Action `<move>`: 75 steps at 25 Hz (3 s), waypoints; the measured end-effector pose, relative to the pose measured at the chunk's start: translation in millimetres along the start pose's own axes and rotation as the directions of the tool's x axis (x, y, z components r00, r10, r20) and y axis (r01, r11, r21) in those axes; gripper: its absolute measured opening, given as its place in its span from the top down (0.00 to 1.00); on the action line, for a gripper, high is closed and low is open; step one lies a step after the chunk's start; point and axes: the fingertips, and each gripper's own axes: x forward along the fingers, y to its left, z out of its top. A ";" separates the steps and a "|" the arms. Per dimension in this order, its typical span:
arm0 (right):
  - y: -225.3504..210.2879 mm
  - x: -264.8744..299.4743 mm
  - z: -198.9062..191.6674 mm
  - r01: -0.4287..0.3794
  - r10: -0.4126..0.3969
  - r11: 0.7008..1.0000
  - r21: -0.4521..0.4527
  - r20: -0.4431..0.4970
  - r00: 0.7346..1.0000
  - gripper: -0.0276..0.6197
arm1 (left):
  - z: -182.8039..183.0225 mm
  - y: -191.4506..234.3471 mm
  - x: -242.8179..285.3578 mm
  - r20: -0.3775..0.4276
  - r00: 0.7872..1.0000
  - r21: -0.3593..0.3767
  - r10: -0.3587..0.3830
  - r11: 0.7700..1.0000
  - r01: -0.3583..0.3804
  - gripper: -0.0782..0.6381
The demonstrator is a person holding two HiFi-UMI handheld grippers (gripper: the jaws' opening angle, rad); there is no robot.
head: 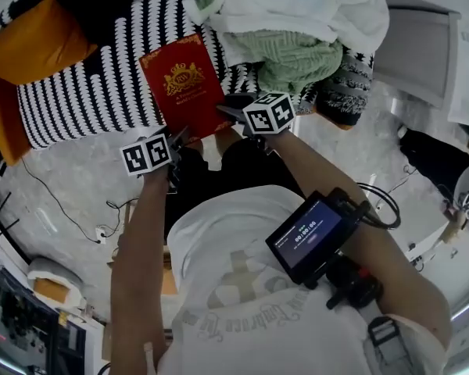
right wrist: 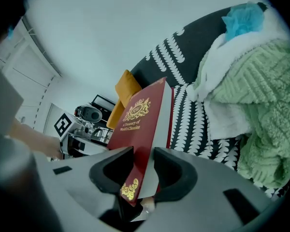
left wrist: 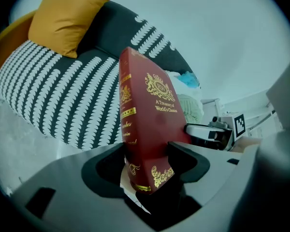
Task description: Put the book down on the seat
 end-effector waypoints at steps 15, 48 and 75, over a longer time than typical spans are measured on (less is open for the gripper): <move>-56.0 42.8 -13.6 0.030 -0.030 1.000 -0.001 -0.052 0.998 0.74 | -0.8 40.3 62.5 -0.007 1.000 -0.040 -0.012 0.999 0.011 0.49; -136.5 112.4 -18.1 0.160 -0.158 0.984 0.078 -0.033 0.987 0.76 | 45.1 103.7 142.5 -0.040 0.999 0.159 0.024 0.987 -0.018 0.49; -158.4 105.8 -18.1 0.210 -0.210 0.977 0.035 -0.008 0.978 0.71 | 37.8 120.4 149.4 -0.031 0.990 0.148 0.137 0.980 -0.131 0.46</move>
